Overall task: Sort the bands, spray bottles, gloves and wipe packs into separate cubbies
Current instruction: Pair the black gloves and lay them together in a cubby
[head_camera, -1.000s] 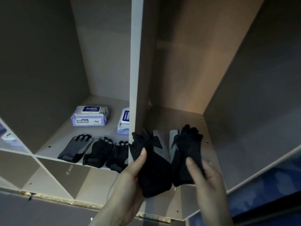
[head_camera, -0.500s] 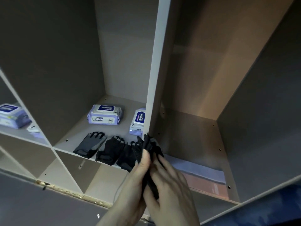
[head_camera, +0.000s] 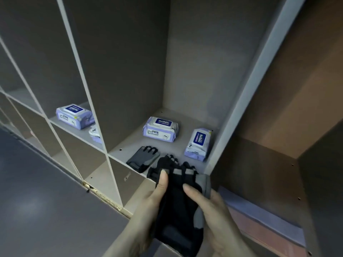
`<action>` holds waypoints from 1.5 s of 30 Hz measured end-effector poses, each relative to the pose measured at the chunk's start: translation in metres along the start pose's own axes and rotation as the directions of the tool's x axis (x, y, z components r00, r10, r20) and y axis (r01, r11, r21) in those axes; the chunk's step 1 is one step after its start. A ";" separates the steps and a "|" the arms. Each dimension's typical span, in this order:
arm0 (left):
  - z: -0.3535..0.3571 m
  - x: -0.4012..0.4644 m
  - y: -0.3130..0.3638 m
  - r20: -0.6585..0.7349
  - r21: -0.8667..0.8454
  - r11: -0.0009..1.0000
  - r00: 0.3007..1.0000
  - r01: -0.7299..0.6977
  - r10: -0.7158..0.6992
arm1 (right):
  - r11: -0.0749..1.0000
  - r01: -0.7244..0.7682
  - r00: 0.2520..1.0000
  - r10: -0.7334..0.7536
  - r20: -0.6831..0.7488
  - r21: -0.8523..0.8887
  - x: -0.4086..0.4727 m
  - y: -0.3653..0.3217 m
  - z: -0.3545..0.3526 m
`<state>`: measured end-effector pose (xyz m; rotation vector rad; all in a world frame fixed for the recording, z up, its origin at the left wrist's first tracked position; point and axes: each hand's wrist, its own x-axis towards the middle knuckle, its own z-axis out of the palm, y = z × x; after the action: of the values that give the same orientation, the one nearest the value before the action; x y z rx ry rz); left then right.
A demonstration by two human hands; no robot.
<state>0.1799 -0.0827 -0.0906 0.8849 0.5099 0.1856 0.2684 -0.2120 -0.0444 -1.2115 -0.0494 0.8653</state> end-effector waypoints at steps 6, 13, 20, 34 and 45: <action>-0.023 0.000 0.043 0.086 0.244 0.969 0.996 -0.050 0.030 | 0.995 0.091 0.986 -0.086 -0.141 0.028 0.052 0.010 0.028; -0.098 0.050 0.093 -0.106 0.466 0.864 0.958 -0.190 0.267 | 0.975 0.019 0.984 -0.058 -0.171 -0.222 0.125 0.036 0.094; -0.191 0.094 0.145 -0.063 0.433 0.890 0.980 -0.143 0.188 | 0.989 -0.077 0.960 0.040 -0.276 -0.128 0.201 0.070 0.135; -0.225 0.202 0.123 -0.026 0.808 0.523 0.870 -0.272 0.493 | 0.977 -0.030 0.946 -0.040 -0.321 -0.210 0.325 0.067 0.150; -0.235 0.226 0.089 0.151 0.976 -0.198 0.942 -0.093 0.301 | 0.711 -0.024 0.975 -0.139 -0.174 -0.703 0.352 0.087 0.121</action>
<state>0.2631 0.2167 -0.2226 2.6801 0.6004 0.1011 0.4060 0.1034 -0.2100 -2.0158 -0.2630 0.6599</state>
